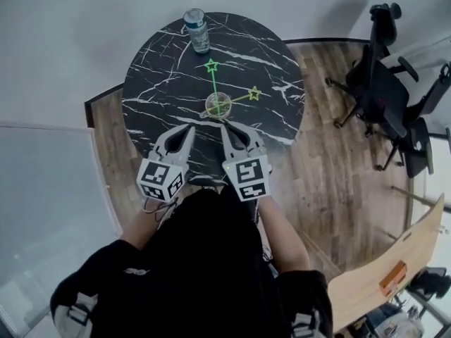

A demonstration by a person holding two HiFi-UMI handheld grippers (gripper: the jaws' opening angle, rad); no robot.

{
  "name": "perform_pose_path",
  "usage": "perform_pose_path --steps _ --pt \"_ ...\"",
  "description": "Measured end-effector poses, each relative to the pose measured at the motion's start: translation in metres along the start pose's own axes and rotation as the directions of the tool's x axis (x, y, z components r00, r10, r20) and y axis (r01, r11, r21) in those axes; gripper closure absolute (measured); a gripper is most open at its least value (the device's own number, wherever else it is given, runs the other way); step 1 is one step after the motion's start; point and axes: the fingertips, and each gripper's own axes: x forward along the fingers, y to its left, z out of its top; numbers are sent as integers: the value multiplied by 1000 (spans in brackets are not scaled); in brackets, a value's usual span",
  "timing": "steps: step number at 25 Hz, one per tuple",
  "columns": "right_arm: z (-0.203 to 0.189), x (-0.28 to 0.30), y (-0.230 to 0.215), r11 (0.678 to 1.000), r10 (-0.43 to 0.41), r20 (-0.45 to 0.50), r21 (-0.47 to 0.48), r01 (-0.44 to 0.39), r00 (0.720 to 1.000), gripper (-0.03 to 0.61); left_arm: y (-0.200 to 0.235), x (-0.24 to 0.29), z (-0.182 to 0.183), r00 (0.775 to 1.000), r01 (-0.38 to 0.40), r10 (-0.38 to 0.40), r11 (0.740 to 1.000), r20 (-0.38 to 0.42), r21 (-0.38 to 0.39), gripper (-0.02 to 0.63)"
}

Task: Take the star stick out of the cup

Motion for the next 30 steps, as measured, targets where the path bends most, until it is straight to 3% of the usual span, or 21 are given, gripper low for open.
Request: perform_pose_path --steps 10,14,30 --pt "-17 55 -22 993 95 -82 75 -89 992 582 31 31 -25 990 -108 100 991 -98 -77 615" --pt "-31 72 -22 987 95 -124 140 -78 988 583 38 39 -36 987 -121 108 987 -120 -102 615" --pt "-54 135 -32 987 66 -224 158 -30 972 581 83 38 -65 952 -270 233 945 -199 -183 615"
